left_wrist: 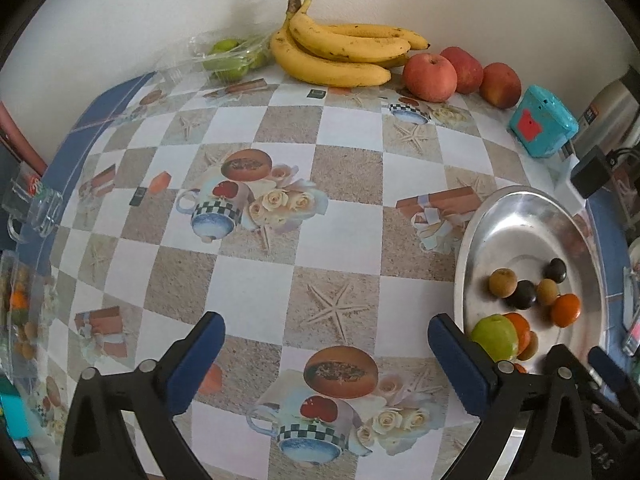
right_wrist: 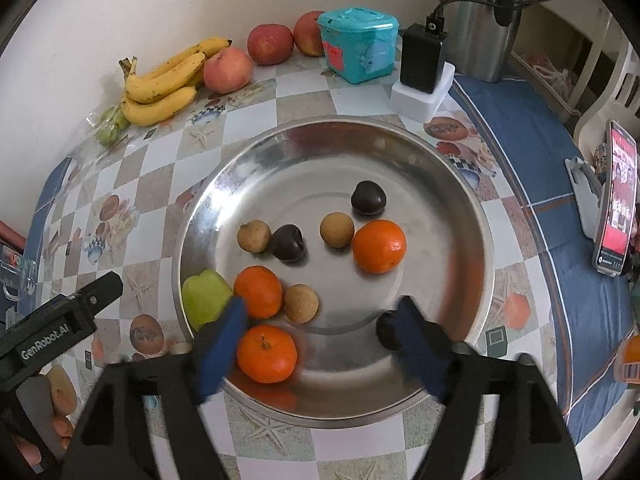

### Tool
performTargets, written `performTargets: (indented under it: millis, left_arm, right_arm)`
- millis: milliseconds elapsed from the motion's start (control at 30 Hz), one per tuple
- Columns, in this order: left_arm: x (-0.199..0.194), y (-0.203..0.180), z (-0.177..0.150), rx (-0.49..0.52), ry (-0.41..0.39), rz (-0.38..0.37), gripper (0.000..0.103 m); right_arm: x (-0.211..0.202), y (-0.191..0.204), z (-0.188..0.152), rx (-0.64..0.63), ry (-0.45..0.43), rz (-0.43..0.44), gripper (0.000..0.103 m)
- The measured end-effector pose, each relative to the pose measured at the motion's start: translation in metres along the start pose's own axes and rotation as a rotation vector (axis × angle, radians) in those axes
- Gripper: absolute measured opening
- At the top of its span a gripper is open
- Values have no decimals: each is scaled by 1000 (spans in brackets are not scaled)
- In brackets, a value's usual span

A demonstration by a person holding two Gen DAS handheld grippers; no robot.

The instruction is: Organize fruits

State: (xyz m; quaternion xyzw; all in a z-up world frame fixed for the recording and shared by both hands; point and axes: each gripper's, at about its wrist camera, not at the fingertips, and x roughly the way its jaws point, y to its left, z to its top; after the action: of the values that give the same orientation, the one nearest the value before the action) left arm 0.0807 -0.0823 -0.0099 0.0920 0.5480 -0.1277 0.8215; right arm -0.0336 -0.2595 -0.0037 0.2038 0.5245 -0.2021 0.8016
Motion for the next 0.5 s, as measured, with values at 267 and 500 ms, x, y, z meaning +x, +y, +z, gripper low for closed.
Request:
performTargets:
  millis: [267, 500]
  left_arm:
    - [1, -5, 2, 41, -41, 58, 103]
    - [-1, -7, 2, 81, -103, 208, 103]
  right_arm:
    - [-4, 3, 1, -16, -44, 5, 94]
    - [-2, 4, 0, -24, -52, 17, 94]
